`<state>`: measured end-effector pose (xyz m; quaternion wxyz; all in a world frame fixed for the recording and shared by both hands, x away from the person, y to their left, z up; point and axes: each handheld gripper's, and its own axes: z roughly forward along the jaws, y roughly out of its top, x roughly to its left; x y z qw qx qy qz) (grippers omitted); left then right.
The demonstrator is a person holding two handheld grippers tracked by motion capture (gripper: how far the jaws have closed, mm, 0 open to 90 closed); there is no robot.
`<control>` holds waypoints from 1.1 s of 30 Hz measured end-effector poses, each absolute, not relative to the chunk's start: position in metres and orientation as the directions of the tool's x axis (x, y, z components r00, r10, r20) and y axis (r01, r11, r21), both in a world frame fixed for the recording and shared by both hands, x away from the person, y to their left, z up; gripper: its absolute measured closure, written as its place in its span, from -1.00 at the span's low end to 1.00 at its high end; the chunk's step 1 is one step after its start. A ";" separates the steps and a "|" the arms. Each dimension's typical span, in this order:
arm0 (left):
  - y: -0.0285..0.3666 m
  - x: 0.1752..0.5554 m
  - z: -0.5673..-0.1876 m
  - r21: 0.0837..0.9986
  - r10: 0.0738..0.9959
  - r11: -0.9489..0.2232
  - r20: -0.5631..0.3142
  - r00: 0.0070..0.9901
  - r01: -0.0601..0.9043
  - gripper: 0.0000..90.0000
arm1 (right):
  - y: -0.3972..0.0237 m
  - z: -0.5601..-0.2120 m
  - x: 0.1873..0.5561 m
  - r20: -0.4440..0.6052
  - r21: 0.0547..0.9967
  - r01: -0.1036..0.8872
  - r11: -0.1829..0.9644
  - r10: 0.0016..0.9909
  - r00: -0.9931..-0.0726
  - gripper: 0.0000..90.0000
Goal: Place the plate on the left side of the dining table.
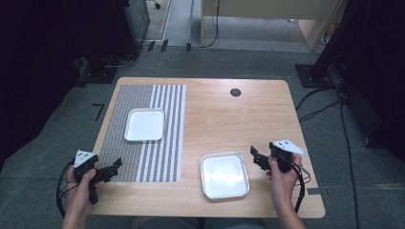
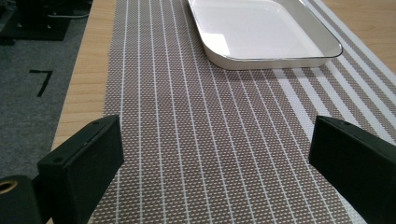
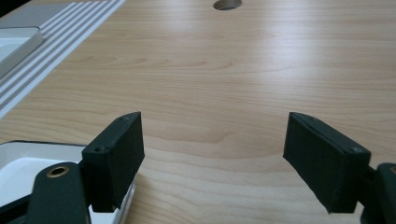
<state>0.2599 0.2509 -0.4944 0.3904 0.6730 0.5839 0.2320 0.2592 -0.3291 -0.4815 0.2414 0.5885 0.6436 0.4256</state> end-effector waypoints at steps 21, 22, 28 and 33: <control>0.250 0.258 -0.496 0.784 0.969 -0.031 -0.129 0.212 0.620 -0.98 | -0.385 -0.491 0.230 0.177 0.819 0.563 -0.109 0.982 -0.068 -0.56; 0.249 0.258 -0.496 0.783 0.969 -0.033 -0.127 0.211 0.621 -0.98 | -0.387 -0.492 0.229 0.179 0.818 0.564 -0.114 0.982 -0.061 -0.56; 0.247 0.258 -0.496 0.780 0.972 -0.046 -0.109 0.209 0.624 -0.99 | -0.402 -0.496 0.220 0.174 0.809 0.574 -0.125 0.984 -0.031 -0.58; 0.246 0.257 -0.497 0.779 0.973 -0.050 -0.102 0.206 0.625 -0.99 | -0.414 -0.499 0.212 0.163 0.804 0.580 -0.127 0.986 -0.011 -0.59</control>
